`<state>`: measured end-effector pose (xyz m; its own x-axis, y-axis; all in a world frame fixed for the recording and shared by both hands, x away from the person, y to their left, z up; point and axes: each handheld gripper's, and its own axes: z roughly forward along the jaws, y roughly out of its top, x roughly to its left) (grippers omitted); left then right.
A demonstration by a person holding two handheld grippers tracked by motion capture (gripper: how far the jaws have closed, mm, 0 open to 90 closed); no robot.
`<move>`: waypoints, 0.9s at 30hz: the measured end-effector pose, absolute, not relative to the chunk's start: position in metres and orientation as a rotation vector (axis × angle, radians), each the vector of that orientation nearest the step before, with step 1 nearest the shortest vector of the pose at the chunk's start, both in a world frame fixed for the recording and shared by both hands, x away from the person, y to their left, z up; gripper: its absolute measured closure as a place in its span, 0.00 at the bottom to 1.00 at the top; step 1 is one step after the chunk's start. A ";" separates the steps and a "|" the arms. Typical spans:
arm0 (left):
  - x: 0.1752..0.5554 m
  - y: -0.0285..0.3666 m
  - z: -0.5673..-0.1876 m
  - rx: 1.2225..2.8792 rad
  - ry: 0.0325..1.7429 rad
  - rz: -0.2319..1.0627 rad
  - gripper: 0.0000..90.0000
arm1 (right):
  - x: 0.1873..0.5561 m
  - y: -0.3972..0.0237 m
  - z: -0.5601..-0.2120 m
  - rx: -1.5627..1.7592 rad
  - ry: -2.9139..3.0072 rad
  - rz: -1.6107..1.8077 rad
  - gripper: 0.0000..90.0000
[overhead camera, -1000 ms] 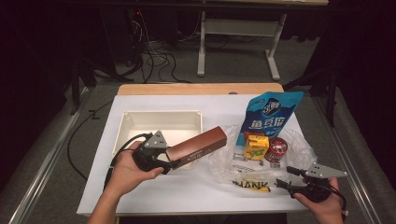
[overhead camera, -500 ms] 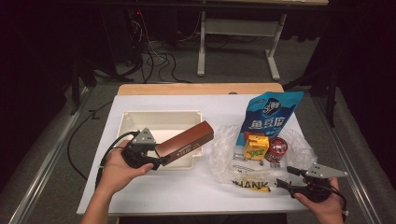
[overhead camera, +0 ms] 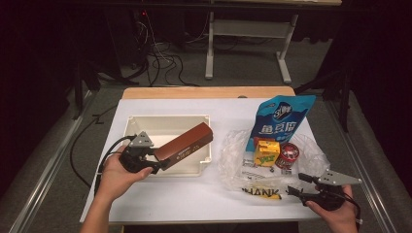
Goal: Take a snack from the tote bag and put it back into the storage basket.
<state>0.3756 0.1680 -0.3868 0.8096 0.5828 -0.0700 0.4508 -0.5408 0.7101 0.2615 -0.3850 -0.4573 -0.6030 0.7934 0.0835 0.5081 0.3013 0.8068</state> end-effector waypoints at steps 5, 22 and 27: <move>0.377 0.173 -0.388 2.227 0.778 0.234 0.49 | 0.262 -0.385 -0.457 1.170 2.243 1.204 0.34; 0.387 0.168 -0.409 2.243 0.842 0.223 0.49 | 0.262 -0.385 -0.457 1.169 2.242 1.206 0.35; 0.390 0.163 -0.416 2.261 0.867 0.238 0.49 | 0.262 -0.385 -0.457 1.169 2.240 1.205 0.35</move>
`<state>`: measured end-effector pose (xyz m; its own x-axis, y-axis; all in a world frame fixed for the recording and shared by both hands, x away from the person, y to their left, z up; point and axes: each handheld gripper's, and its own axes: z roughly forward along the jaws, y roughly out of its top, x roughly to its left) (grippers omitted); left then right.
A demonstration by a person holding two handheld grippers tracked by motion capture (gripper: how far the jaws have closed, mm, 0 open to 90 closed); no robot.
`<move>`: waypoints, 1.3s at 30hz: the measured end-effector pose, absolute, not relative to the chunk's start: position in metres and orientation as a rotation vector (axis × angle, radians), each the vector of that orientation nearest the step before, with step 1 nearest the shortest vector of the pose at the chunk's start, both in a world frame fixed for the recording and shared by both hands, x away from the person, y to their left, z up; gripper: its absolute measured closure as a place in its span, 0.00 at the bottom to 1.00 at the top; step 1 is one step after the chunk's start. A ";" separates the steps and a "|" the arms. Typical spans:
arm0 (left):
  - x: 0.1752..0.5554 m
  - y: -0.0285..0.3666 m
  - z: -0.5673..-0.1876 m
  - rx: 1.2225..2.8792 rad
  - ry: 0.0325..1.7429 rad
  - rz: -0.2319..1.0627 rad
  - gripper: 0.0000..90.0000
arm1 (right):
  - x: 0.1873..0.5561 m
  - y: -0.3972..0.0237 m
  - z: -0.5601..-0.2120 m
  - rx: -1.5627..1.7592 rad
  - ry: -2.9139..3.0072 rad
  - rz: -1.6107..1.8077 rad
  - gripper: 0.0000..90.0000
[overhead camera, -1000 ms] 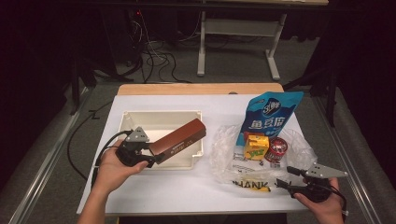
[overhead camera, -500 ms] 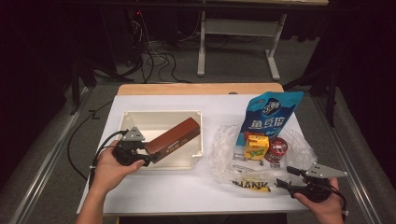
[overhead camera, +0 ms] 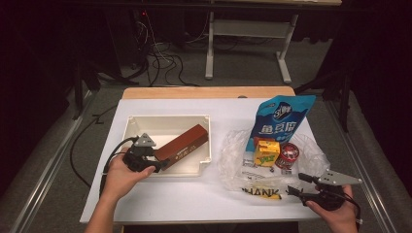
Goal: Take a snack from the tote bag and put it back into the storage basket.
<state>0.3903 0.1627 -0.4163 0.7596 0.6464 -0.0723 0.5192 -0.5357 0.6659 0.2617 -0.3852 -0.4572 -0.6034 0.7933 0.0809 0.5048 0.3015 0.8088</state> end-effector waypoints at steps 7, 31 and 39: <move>0.394 0.156 -0.424 2.273 0.893 0.260 0.49 | 0.262 -0.385 -0.457 1.174 2.243 1.209 0.35; 0.392 0.151 -0.437 2.195 0.984 0.323 0.31 | 0.262 -0.385 -0.457 1.169 2.242 1.211 0.36; 0.370 0.171 -0.413 2.058 1.030 0.371 0.37 | 0.262 -0.386 -0.457 1.168 2.236 1.221 0.36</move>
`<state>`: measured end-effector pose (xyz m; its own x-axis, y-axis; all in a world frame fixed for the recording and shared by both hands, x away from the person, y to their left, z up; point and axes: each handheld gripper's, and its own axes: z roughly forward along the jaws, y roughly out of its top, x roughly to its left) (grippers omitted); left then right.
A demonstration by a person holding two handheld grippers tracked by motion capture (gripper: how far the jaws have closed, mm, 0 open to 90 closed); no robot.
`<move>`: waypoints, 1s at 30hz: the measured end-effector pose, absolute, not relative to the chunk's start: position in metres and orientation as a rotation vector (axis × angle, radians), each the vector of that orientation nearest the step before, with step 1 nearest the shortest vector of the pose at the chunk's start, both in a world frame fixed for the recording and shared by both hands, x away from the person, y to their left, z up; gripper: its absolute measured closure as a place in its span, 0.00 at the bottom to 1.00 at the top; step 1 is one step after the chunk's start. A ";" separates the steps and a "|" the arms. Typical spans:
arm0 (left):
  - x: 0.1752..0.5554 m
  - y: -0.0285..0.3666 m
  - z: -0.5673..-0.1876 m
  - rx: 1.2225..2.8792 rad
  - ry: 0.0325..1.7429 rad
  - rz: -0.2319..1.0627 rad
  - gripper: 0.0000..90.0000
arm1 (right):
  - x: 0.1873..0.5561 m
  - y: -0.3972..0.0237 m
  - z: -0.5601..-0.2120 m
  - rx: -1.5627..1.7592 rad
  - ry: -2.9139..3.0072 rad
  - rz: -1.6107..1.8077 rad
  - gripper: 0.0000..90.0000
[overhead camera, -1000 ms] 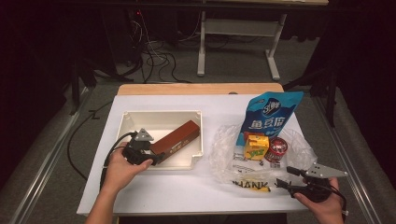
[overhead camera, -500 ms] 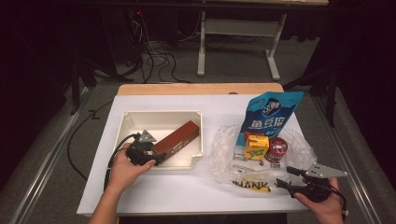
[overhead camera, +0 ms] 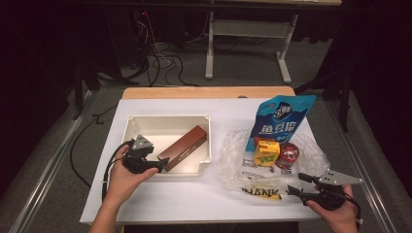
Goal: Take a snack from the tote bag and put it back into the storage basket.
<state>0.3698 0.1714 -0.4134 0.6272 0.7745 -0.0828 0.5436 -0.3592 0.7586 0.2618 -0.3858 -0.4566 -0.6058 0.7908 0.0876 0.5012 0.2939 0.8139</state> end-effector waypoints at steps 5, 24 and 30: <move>0.350 0.176 -0.413 2.009 1.050 0.337 0.78 | 0.261 -0.386 -0.456 1.169 2.234 1.226 0.36; 0.352 0.158 -0.437 1.991 1.217 0.329 1.00 | 0.261 -0.385 -0.455 1.155 2.235 1.226 0.36; 0.367 0.158 -0.437 1.960 1.282 0.360 1.00 | 0.261 -0.385 -0.455 1.162 2.233 1.222 0.36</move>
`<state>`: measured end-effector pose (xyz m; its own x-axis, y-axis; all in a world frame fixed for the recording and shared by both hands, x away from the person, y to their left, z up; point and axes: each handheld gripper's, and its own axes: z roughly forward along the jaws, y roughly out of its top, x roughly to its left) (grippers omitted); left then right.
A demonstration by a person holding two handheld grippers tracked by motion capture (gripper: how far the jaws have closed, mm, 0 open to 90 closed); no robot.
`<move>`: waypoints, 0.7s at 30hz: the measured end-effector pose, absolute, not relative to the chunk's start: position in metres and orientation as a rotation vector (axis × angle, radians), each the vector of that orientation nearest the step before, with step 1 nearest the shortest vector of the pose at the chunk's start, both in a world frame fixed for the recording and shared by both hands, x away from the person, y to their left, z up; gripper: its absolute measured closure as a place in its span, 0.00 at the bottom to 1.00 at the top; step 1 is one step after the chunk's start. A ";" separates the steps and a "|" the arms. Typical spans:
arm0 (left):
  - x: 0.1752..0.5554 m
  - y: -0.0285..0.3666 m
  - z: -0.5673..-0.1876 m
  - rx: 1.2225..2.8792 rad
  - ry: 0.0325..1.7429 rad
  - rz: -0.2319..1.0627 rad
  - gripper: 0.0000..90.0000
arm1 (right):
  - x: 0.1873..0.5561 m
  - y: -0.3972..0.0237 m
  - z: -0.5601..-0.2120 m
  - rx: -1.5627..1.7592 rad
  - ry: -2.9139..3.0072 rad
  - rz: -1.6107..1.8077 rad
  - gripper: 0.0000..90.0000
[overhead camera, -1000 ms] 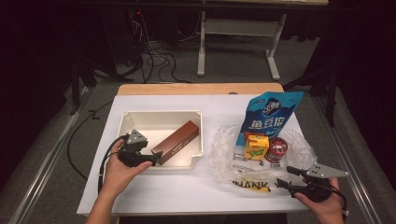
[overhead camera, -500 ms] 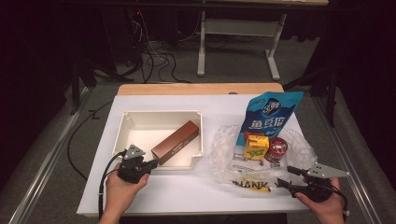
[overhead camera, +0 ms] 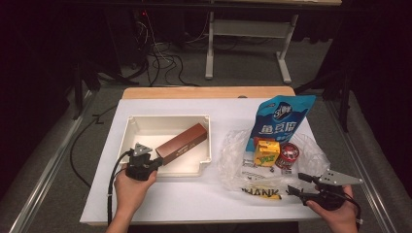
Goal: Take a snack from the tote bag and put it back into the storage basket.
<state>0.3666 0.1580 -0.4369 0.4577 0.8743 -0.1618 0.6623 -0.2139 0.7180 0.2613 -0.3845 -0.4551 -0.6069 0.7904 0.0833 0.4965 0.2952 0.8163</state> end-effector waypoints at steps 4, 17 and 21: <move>0.379 0.162 -0.436 1.886 1.377 0.368 1.00 | 0.261 -0.383 -0.456 1.166 2.239 1.218 0.36; 0.408 0.162 -0.438 1.752 1.558 0.465 0.99 | 0.261 -0.383 -0.456 1.166 2.236 1.224 0.36; 0.417 0.163 -0.438 1.715 1.605 0.478 1.00 | 0.261 -0.384 -0.455 1.162 2.234 1.226 0.36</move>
<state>0.4173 0.1626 -0.4376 0.1532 0.9665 -0.2060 0.6963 0.0424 0.7165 0.2610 -0.3843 -0.4554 -0.6083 0.7890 0.0860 0.4962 0.2936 0.8170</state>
